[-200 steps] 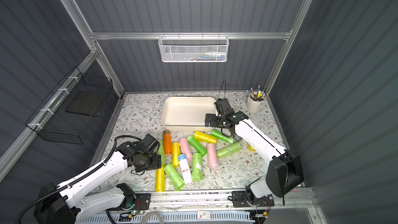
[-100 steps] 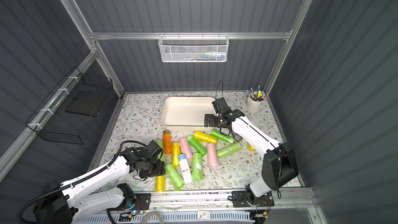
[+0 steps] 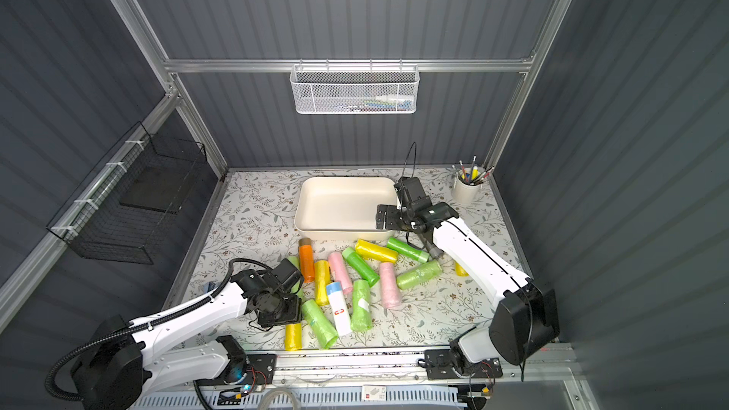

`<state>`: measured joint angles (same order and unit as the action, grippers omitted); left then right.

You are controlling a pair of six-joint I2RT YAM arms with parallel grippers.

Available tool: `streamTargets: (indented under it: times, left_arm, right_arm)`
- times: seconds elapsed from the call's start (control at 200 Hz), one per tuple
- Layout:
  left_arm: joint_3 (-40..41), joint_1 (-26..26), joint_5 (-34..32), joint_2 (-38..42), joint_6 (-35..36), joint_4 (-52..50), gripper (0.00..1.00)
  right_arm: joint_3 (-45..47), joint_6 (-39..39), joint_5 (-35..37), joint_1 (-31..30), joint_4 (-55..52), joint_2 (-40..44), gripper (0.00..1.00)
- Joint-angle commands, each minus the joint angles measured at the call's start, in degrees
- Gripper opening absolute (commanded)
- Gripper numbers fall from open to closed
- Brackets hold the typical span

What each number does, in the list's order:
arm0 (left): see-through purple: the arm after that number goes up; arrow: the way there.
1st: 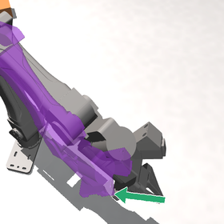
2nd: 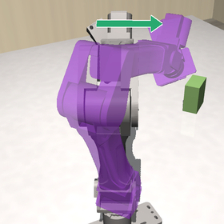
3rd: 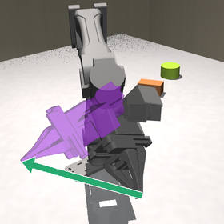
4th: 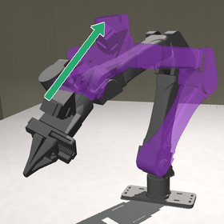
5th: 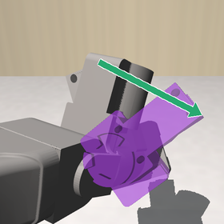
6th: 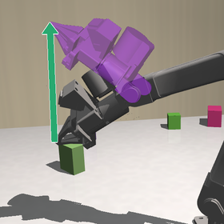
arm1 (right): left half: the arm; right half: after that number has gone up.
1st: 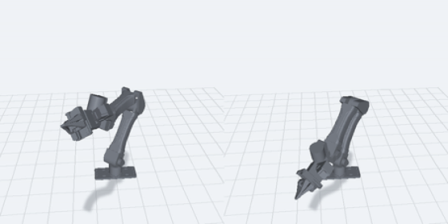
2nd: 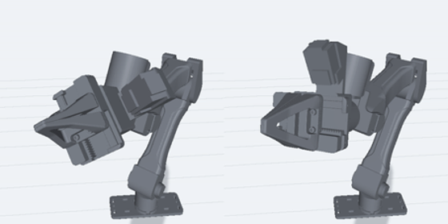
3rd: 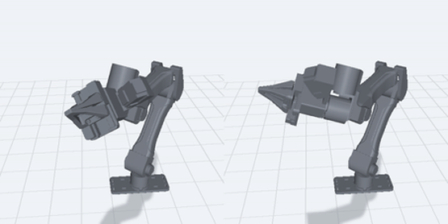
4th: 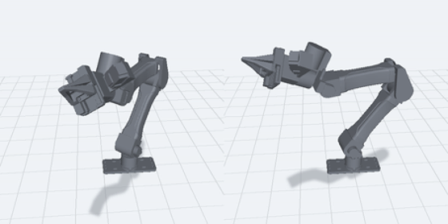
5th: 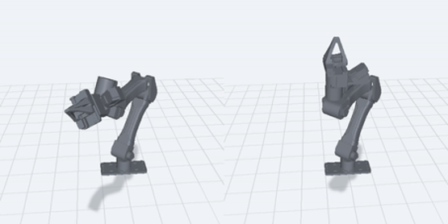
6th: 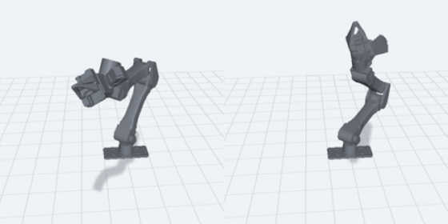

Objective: Put the roll of trash bags into the storage box
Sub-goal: Pick up the roll of trash bags from the center of the board.

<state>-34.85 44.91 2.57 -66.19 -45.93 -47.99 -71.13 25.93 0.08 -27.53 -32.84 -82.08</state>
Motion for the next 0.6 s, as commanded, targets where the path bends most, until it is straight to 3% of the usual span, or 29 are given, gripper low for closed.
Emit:
streamTargets:
  times: [0.0,0.285,0.595]
  left_arm:
    - [0.3,0.4,-1.2,-0.9,-0.7,-0.3,0.65]
    - [0.1,0.5,-3.6,-4.2,-0.9,0.4,0.62]
    - [1.1,0.5,-5.3,-3.0,-1.9,2.4,0.4]
  right_arm:
    - [-0.1,-0.4,1.0,-0.1,-0.9,0.0,0.99]
    - [-0.7,-1.4,0.9,0.5,-0.7,0.0,0.99]
    - [-1.3,-1.5,-3.4,1.1,-0.5,-0.2,0.99]
